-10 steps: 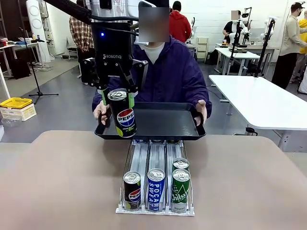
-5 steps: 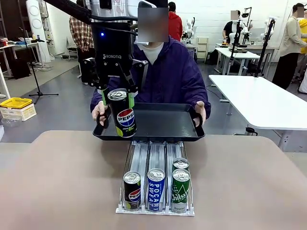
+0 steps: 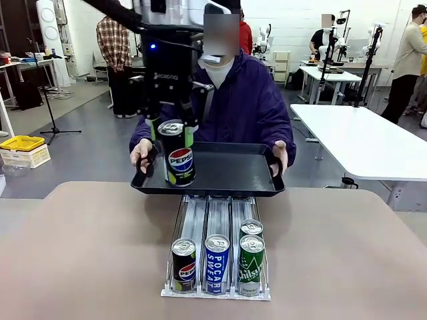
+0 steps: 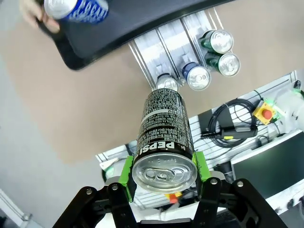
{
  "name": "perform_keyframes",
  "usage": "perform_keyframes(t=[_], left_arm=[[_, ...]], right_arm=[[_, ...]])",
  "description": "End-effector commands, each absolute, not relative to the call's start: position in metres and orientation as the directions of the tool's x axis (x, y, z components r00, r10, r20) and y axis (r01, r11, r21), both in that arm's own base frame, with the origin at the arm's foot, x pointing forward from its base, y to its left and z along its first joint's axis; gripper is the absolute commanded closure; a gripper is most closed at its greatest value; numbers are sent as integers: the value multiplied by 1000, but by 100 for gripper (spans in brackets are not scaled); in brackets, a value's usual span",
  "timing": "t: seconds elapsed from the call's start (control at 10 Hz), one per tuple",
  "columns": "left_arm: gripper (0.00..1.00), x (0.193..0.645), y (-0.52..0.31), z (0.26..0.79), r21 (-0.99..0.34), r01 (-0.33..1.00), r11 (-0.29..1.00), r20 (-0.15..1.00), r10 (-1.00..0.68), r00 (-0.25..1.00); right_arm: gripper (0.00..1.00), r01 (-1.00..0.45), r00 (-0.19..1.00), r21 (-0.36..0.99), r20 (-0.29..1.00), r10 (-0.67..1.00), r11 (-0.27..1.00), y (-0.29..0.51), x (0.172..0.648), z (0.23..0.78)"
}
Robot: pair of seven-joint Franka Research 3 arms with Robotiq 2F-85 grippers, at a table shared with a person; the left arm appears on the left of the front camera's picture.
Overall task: Retrieve and hand over the desired beverage to the person.
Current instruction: Place the picked can on the Handle tray extended by the person.
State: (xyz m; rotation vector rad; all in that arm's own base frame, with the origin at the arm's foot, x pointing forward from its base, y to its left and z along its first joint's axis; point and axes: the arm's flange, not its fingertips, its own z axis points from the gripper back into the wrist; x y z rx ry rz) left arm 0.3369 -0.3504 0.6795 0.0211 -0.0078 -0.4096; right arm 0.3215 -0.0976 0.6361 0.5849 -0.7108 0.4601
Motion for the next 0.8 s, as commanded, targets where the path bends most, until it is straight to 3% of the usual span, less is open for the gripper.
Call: perform_keyframes(t=[0.0,0.3,0.7], left_arm=[[41,372,-379,707,77,482,873,-2,-483,875],[41,420,-411,710,52,521,852,-72,-517,853],[41,467,-432,661,5,525,851,-18,-525,851]], right_arm=[[0,-597,655,350,732,188,722,-98,325,636],[0,-597,655,350,732,188,722,-98,325,636],[0,-597,655,350,732,188,722,-98,325,636]])
